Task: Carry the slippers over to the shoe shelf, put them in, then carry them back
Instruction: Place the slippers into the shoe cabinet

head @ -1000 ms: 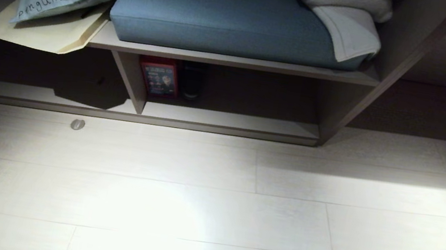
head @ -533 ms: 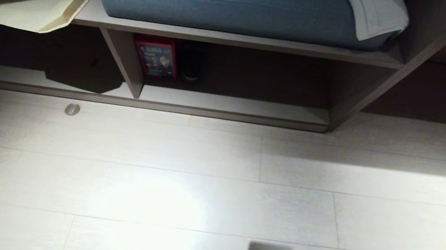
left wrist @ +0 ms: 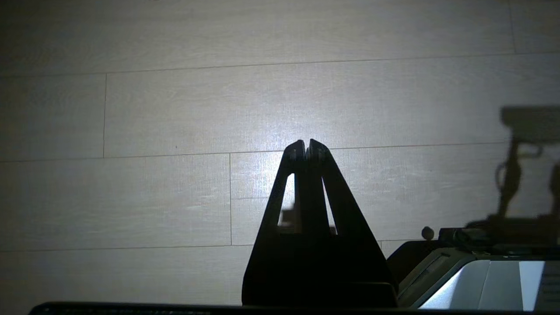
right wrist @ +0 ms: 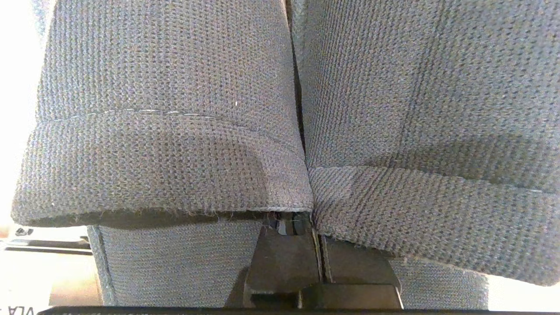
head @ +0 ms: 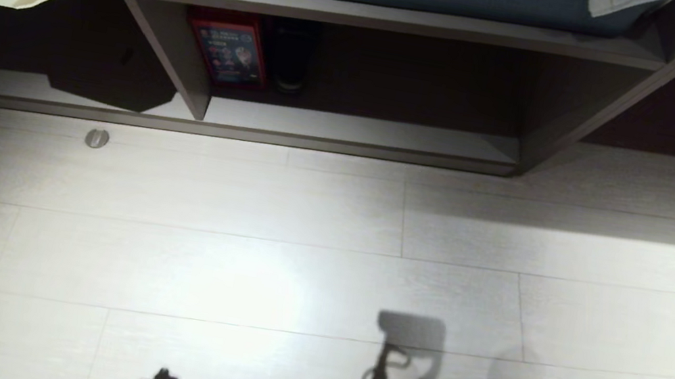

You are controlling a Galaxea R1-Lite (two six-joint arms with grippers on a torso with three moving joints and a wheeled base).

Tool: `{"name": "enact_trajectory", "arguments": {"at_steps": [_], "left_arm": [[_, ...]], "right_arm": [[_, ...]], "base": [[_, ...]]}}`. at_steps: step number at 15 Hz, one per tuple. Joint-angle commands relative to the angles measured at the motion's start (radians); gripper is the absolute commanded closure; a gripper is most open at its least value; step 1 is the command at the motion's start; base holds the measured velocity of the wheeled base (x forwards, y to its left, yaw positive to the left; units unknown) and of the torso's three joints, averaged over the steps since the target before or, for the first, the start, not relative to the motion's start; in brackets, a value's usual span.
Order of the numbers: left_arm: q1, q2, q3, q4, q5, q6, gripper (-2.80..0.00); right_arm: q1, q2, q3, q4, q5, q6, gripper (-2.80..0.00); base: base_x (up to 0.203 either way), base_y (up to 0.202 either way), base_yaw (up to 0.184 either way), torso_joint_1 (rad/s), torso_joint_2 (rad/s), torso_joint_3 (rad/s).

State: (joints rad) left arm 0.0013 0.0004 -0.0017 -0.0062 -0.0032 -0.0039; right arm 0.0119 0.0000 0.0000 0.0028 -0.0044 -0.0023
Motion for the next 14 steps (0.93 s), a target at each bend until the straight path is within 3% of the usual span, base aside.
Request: {"name": "enact_trajectory", "arguments": {"at_steps": [1, 14], "left_arm": [[0.0, 0.001, 0.0, 0.0, 0.0, -0.001, 0.0], [0.0, 0.001, 0.0, 0.0, 0.0, -0.001, 0.0]], "right_arm": [[0.0, 0.0, 0.002, 0.0, 0.0, -0.002, 0.0], [0.0, 0.001, 0.002, 0.0, 0.0, -0.001, 0.0]], "base": [[0.0, 0.0, 0.0, 0.003, 0.01, -0.195], [0.0, 0.0, 0.0, 0.001, 0.0, -0.197]]}}
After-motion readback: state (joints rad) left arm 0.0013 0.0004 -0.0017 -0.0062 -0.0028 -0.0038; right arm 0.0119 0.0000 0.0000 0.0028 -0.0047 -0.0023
